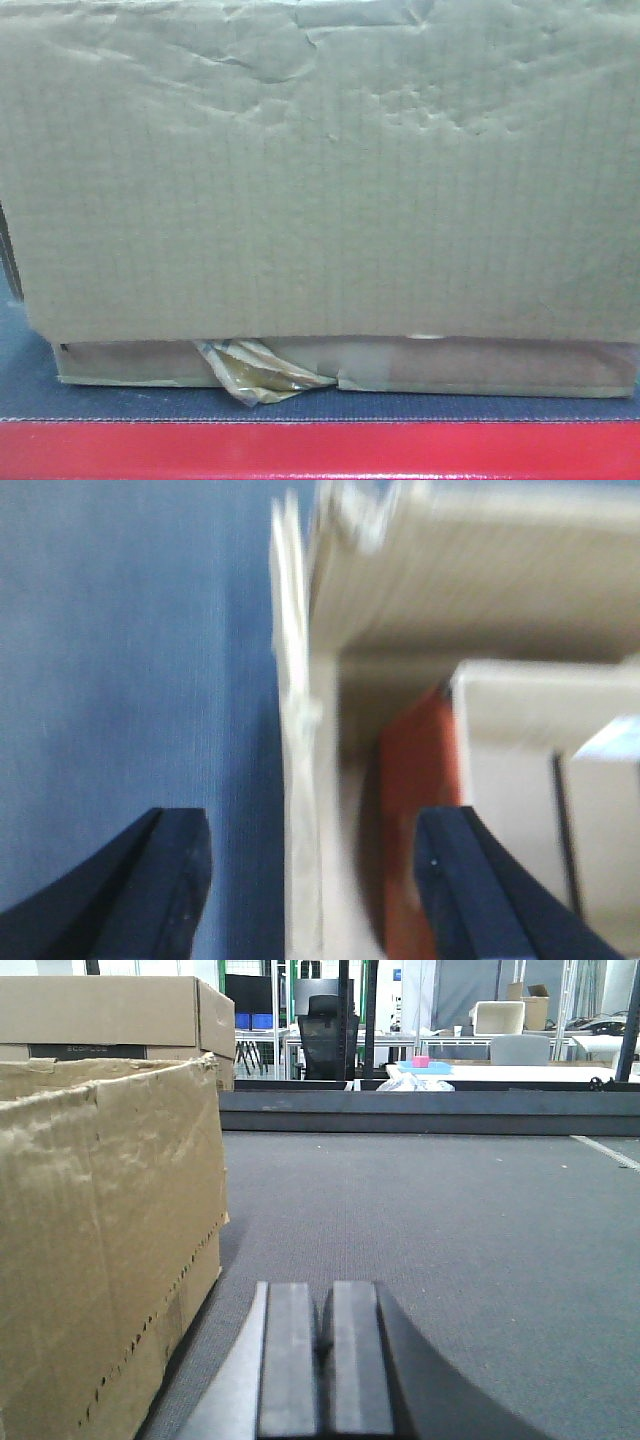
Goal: Stack two boxes on right shelf middle
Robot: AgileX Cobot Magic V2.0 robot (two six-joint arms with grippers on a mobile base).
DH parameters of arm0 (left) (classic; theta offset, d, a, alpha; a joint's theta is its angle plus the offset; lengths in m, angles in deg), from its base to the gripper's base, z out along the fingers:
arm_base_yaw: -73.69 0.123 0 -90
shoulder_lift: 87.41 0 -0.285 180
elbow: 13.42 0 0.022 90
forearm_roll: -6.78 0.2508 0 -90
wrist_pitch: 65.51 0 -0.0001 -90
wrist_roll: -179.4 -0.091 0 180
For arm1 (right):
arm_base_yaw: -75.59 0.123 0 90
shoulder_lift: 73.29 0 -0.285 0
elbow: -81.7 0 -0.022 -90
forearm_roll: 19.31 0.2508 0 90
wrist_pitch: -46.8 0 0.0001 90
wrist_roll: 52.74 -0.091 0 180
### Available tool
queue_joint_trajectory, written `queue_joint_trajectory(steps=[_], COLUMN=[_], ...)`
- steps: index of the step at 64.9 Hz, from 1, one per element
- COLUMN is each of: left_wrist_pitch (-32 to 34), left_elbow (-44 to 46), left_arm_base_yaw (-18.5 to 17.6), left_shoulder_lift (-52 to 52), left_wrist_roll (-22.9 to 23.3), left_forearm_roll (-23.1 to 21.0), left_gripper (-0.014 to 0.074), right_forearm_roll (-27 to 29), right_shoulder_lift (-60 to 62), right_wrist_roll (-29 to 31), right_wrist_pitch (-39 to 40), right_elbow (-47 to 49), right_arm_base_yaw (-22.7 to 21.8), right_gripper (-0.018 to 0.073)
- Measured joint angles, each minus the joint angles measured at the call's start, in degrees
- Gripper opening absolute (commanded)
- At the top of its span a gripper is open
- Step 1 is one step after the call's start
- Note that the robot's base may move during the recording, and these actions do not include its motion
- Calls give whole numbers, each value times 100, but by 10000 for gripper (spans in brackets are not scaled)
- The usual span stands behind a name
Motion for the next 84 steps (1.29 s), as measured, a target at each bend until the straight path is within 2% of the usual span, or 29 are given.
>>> queue_joint_trajectory(steps=[26,69,76,84], left_wrist_pitch=[-3,-3,-3,-3], left_elbow=[-1226,-1237,-1237,-1237], left_arm_base_yaw=[0,0,0,0], left_shoulder_lift=[0,-26,-37,-37], left_wrist_roll=[-14,-19,-19,-19], left_forearm_roll=[-153,-202,-202,-202], left_gripper=[350,350,350,350], right_forearm_roll=[0,0,28,69], right_shoulder_lift=[0,0,0,0], right_wrist_roll=[0,0,0,0], right_wrist_pitch=[0,0,226,-585], right_elbow=[0,0,12,709], right_arm_base_yaw=[0,0,0,10], right_gripper=[-162,-162,-162,-162])
